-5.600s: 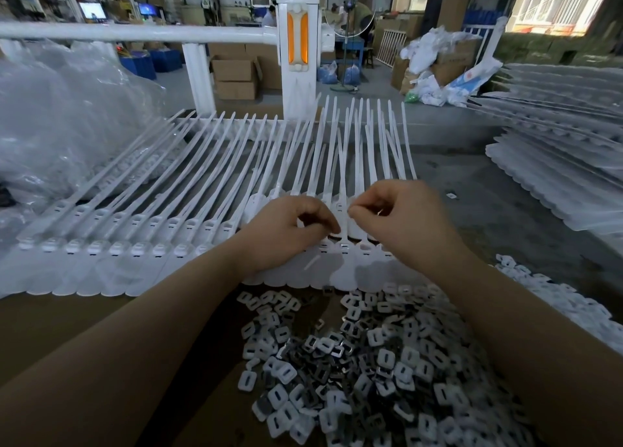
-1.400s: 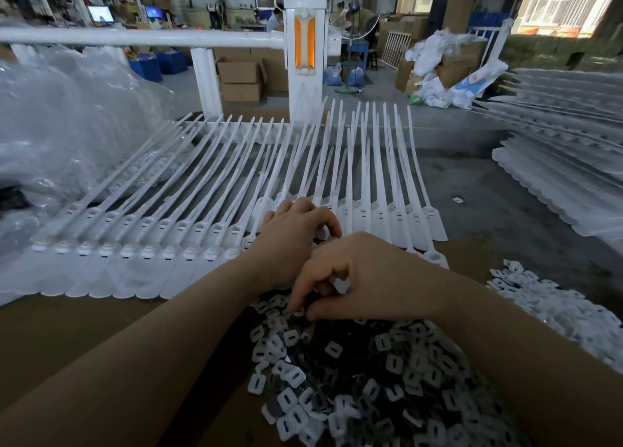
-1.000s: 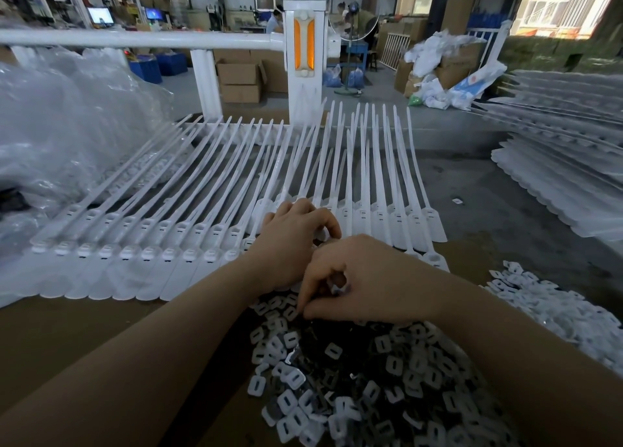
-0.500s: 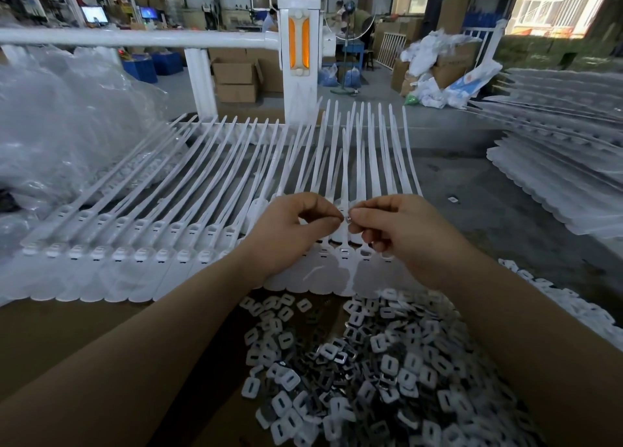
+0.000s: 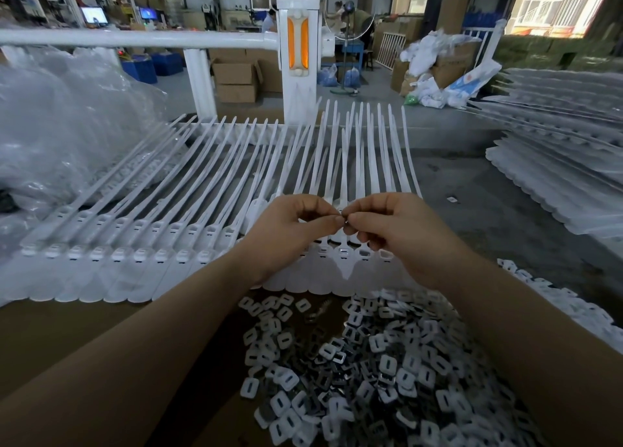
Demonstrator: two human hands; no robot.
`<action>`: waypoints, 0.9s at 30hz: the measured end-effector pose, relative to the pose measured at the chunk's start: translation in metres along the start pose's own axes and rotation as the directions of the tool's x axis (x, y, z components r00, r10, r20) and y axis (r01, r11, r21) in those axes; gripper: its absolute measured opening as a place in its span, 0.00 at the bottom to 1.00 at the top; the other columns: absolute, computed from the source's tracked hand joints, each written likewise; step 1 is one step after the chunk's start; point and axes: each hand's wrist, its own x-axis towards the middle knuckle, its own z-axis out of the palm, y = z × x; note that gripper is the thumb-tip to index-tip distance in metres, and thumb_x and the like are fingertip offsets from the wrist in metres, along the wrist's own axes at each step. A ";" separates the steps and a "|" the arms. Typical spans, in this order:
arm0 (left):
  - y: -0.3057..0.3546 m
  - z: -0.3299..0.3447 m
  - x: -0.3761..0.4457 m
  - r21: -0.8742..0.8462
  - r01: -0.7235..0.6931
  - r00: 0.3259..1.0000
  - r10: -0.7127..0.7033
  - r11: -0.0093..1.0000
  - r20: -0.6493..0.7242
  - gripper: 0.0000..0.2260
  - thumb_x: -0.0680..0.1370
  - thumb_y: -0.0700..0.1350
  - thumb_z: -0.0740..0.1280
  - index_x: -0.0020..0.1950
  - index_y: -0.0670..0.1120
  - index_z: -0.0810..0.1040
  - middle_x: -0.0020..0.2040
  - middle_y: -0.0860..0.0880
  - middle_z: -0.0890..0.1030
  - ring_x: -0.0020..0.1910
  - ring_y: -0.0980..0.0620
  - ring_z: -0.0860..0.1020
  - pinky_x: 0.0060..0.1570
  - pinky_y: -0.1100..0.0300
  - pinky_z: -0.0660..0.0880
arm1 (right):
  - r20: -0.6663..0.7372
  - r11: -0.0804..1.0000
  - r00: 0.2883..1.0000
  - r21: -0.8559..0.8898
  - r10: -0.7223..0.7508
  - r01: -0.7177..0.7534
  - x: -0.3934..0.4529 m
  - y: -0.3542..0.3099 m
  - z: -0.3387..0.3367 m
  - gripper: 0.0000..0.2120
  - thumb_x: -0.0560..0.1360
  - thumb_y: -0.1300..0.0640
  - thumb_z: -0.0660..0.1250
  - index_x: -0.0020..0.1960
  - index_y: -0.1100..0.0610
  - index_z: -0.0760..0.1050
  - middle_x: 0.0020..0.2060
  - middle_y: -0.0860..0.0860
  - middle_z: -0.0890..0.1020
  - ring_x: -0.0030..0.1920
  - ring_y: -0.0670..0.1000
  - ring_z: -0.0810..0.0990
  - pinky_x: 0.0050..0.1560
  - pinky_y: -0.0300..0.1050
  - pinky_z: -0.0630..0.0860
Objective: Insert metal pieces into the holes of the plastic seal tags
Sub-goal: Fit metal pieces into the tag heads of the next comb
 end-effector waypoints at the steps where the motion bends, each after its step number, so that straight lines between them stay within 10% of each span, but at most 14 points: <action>1: 0.001 0.000 0.000 -0.006 0.011 1.000 -0.011 1.000 0.002 0.03 0.76 0.46 0.71 0.43 0.50 0.84 0.42 0.51 0.85 0.43 0.55 0.81 0.48 0.61 0.77 | -0.003 1.000 1.000 -0.025 -0.016 0.016 0.000 0.000 0.000 0.07 0.76 0.64 0.67 0.45 0.54 0.82 0.35 0.49 0.85 0.31 0.41 0.77 0.31 0.34 0.73; 27: 0.001 -0.011 0.001 -0.183 0.150 0.983 -0.126 0.972 0.136 0.06 0.77 0.43 0.68 0.48 0.43 0.84 0.43 0.48 0.85 0.46 0.55 0.81 0.56 0.59 0.73 | 0.037 0.965 0.967 -0.068 -0.253 0.255 -0.001 0.004 -0.001 0.08 0.74 0.65 0.70 0.44 0.52 0.82 0.36 0.45 0.85 0.36 0.38 0.81 0.34 0.27 0.72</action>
